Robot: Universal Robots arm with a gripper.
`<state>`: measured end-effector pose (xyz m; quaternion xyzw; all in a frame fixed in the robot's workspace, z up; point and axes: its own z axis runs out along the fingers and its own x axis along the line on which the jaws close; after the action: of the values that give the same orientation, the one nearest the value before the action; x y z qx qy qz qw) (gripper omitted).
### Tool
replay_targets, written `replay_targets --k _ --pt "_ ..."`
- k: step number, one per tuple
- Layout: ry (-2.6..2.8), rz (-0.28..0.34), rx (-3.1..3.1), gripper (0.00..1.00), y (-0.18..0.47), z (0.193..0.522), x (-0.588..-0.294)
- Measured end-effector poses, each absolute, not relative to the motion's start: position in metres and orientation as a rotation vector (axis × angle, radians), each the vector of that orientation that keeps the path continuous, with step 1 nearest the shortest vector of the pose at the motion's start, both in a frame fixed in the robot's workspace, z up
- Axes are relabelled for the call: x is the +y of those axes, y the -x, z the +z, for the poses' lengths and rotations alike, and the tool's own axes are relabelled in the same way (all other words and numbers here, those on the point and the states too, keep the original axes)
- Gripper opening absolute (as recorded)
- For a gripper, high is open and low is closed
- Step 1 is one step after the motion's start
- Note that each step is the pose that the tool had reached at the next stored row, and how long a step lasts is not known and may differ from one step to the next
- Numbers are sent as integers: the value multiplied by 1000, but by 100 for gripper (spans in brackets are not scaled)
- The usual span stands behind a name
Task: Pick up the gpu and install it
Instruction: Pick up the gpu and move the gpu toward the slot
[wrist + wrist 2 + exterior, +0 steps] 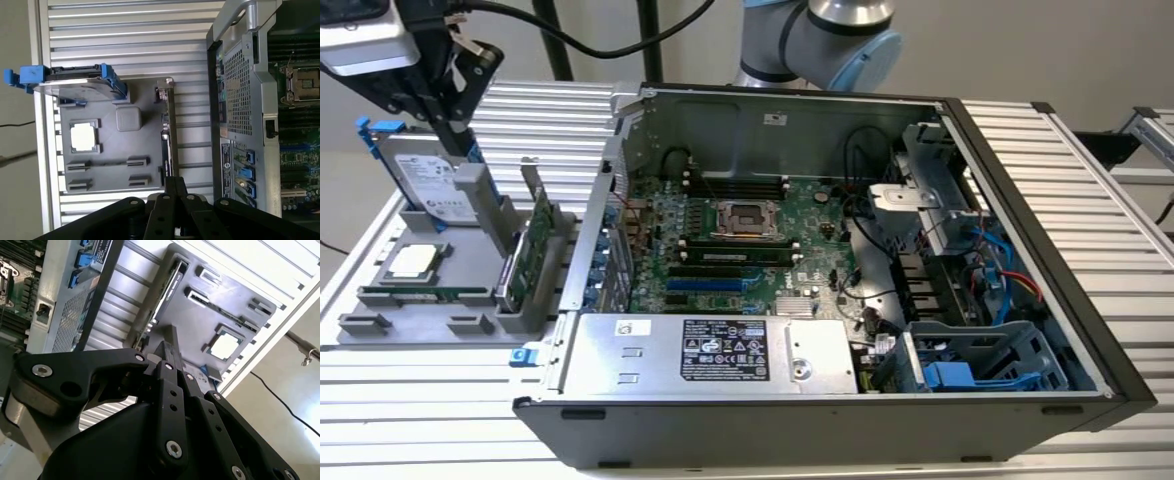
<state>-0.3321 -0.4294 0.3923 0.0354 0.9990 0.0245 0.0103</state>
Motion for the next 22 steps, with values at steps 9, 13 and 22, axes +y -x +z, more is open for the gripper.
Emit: replay_targets --k 9,13,22 --pt "-110 77 3118 0 332 392 -431" --pt "-110 76 3118 0 332 392 -431" --pt "-110 77 3118 100 332 392 -431"
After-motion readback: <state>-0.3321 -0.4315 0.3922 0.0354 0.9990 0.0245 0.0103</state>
